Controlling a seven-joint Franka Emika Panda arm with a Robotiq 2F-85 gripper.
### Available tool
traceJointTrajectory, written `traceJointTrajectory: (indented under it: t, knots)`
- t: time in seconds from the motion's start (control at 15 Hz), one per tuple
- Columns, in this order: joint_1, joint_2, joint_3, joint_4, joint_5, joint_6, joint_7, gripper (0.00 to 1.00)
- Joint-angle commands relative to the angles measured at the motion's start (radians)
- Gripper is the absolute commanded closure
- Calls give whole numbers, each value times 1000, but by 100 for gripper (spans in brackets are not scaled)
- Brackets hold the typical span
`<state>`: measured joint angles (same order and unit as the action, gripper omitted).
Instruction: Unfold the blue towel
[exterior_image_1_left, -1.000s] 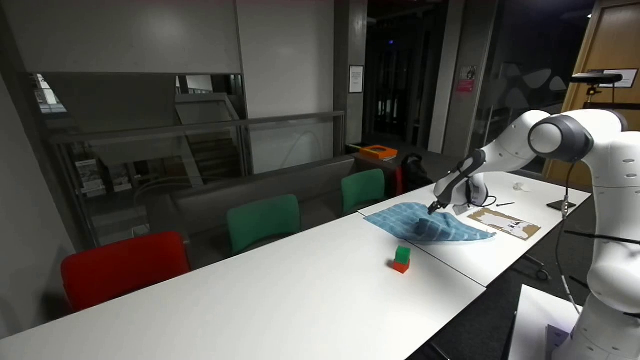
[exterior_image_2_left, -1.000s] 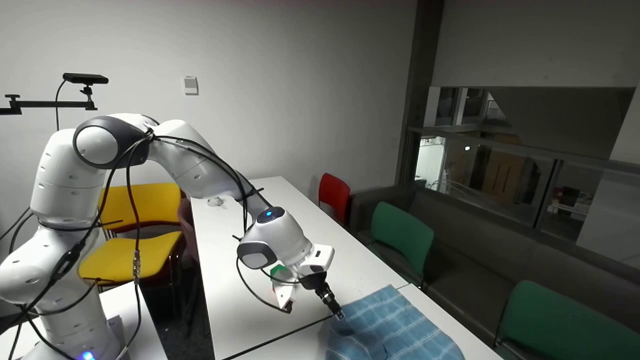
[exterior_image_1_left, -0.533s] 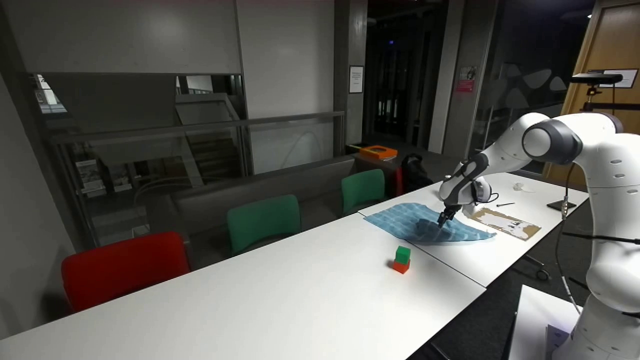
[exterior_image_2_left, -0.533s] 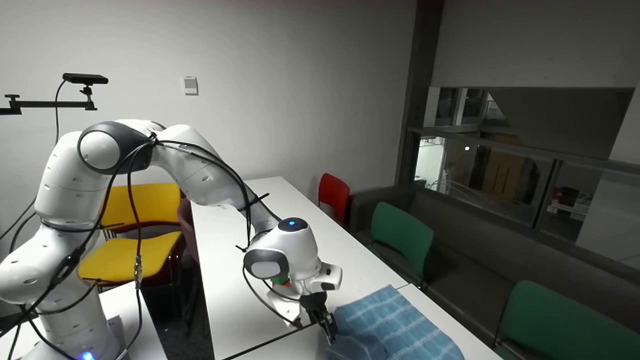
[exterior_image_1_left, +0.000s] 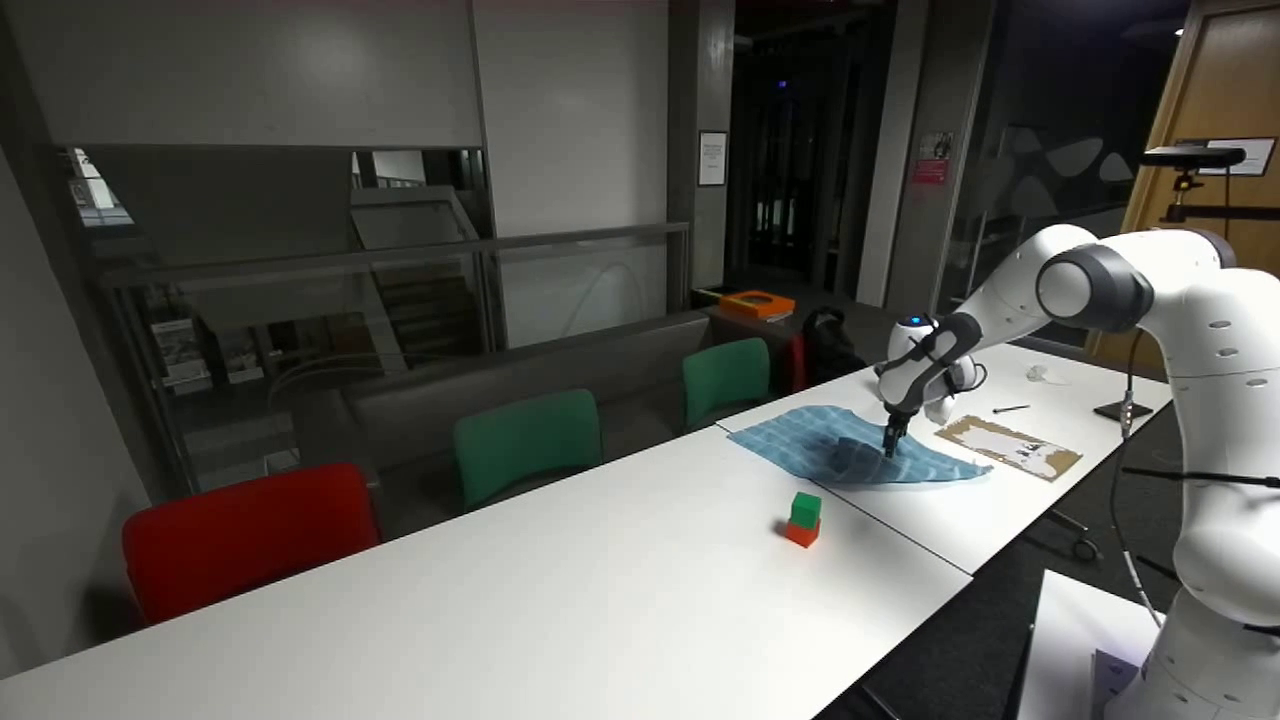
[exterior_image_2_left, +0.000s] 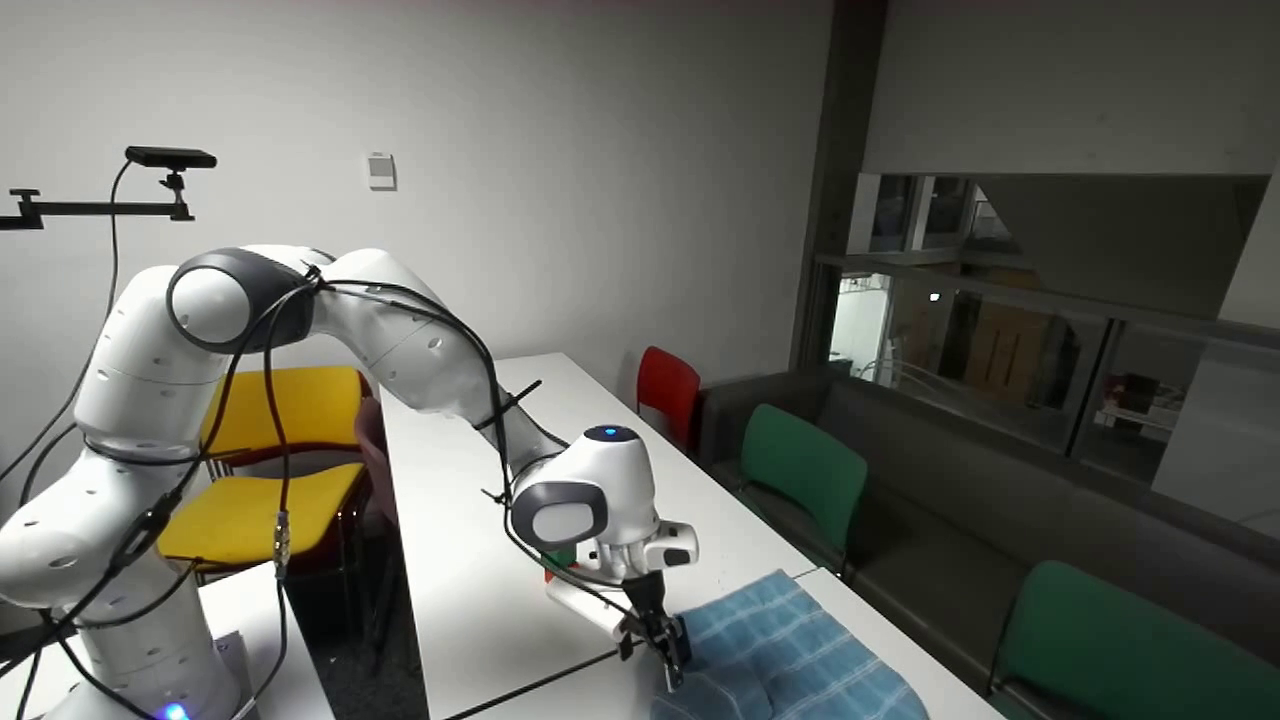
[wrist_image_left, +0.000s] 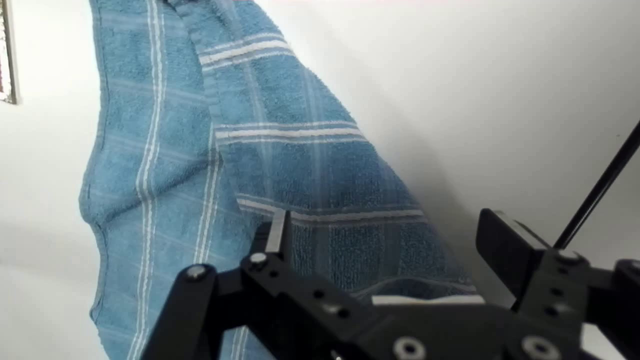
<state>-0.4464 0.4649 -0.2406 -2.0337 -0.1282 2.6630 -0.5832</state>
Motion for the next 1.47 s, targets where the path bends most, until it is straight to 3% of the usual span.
traceJointTrajectory:
  t: [0.0, 0.27, 0.33, 0.8, 1.4]
  knots:
    - [-7, 1, 10, 6, -25, -3, 8, 0]
    - [-4, 12, 10, 21, -36, -3, 8, 0]
    - [-12, -4, 19, -18, -34, 53, -10, 0]
    - [-70, 3, 123, -20, 17, 152, -101, 0]
    - [-149, 60, 171, 107, 59, 97, -214, 0]
